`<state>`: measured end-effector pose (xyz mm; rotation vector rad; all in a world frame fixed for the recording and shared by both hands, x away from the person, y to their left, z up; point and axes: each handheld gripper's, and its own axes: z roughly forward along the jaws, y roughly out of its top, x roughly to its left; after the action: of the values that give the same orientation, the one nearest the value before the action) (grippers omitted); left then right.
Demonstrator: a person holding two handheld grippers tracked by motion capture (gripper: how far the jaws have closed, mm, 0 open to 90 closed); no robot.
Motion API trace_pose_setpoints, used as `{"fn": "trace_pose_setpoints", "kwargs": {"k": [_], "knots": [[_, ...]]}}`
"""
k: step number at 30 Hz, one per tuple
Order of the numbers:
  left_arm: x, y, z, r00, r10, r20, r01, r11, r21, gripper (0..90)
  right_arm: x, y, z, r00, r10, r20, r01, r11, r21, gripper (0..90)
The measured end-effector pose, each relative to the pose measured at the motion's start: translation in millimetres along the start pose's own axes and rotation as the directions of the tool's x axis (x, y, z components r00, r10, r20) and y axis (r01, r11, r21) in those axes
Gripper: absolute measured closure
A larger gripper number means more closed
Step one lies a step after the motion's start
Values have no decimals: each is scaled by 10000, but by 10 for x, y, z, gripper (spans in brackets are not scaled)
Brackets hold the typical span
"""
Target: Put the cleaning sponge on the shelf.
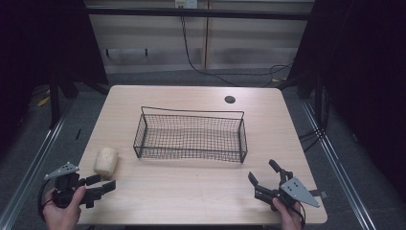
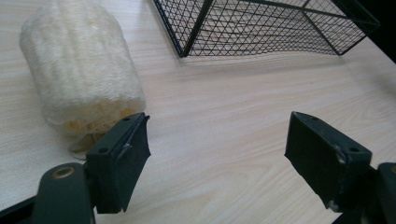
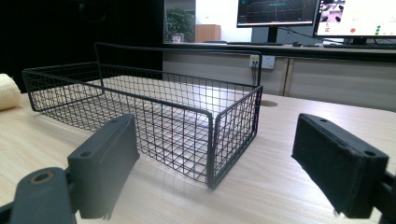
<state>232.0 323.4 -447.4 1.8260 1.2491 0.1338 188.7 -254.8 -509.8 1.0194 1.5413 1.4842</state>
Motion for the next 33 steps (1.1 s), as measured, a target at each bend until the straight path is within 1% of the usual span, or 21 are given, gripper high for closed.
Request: {"fn": "trace_pose_setpoints", "kwargs": {"k": [1, 3, 5, 6, 7, 8, 12, 15, 16, 19, 20, 23, 24, 25, 26, 27, 28, 30, 31, 32, 33], "knots": [[-9, -1, -2, 9999, -33, -130, 32, 10000, -93, 210, 1, 0, 0, 10000, -4, 5, 4, 10000, -5, 136], [-19, 4, -3, 10000, 73, -64, -73, 9999, -79, 208, 0, -1, -1, 10000, -25, 33, 25, 10000, -2, 136], [-34, 6, -2, 9999, 109, -83, -110, 9999, -53, 206, 1, -1, -1, 10000, -35, 56, 35, 10000, -6, 136], [-47, 8, 6, 9996, 246, -145, -246, 9997, 25, 206, 1, 0, 0, 10000, 1, 12, -1, 10000, -3, 136], [-47, 8, 6, 9996, 246, -145, -246, 9997, 25, 206, 1, 0, 0, 10000, 1, 12, -1, 10000, -3, 136], [-55, 11, 10, 9994, 336, -105, -335, 9994, 112, 206, -3, -1, 0, 10000, 0, -12, 0, 10000, -35, 136], [-71, 16, -7, 9988, 457, -161, -455, 9989, 123, 206, 2, -1, -1, 10000, -56, 54, 56, 10000, -20, 136], [-81, 26, -12, 9989, 451, -108, -450, 9989, 161, 199, 3, 0, -1, 10000, -67, 46, 67, 10000, -30, 136], [-99, 41, -11, 9992, 381, -97, -379, 9992, 133, 198, 2, -1, -1, 10000, -61, 65, 61, 10000, -22, 136], [-113, 65, -6, 9991, 419, -108, -416, 9989, 206, 189, 1, 0, -1, 10000, -32, 39, 32, 10000, 0, 136], [-124, 95, -2, 9989, 400, -234, -393, 9988, 288, 188, 0, 0, 0, 10000, -23, 27, 23, 10000, 13, 136], [-126, 139, -11, 9986, 443, -272, -435, 9986, 295, 179, 0, 0, 1, 10000, -30, 29, 30, 10000, 12, 136], [-126, 193, -25, 9984, 422, -370, -413, 9988, 245, 179, 1, 0, 1, 10000, -25, 36, 25, 10000, 14, 136], [-126, 193, -25, 9984, 422, -370, -413, 9988, 245, 179, 1, 0, 1, 10000, -25, 36, 25, 10000, 14, 136], [-116, 241, -46, 9984, 175, -544, -170, 9998, 97, 179, 2, 0, 0, 10000, -18, 39, 18, 10000, 16, 136], [-116, 241, -46, 9984, 175, -544, -170, 9998, 97, 179, 2, 0, 0, 10000, -18, 39, 18, 10000, 16, 136], [-98, 287, -69, 9967, -36, -811, 41, 10000, 62, 171, 2, 0, 0, 10000, -19, 38, 19, 10000, 16, 136], [-80, 316, -80, 9971, -40, -761, 50, 9999, 139, 165, 1, 0, 0, 10000, -23, 40, 23, 10000, 12, 136], [-72, 335, -82, 9971, -174, -744, 182, 9998, 106, 174, 2, 0, 0, 10000, 6, 33, -6, 10000, 14, 136], [-57, 353, -92, 9974, -182, -699, 198, 9996, 216, 209, 1, 0, 0, 10000, -8, 56, 8, 10000, 9, 136], [-49, 371, -98, 9975, -313, -634, 331, 9991, 281, 247, 1, 0, 1, 10000, -15, 35, 15, 10000, 2, 136]]}}
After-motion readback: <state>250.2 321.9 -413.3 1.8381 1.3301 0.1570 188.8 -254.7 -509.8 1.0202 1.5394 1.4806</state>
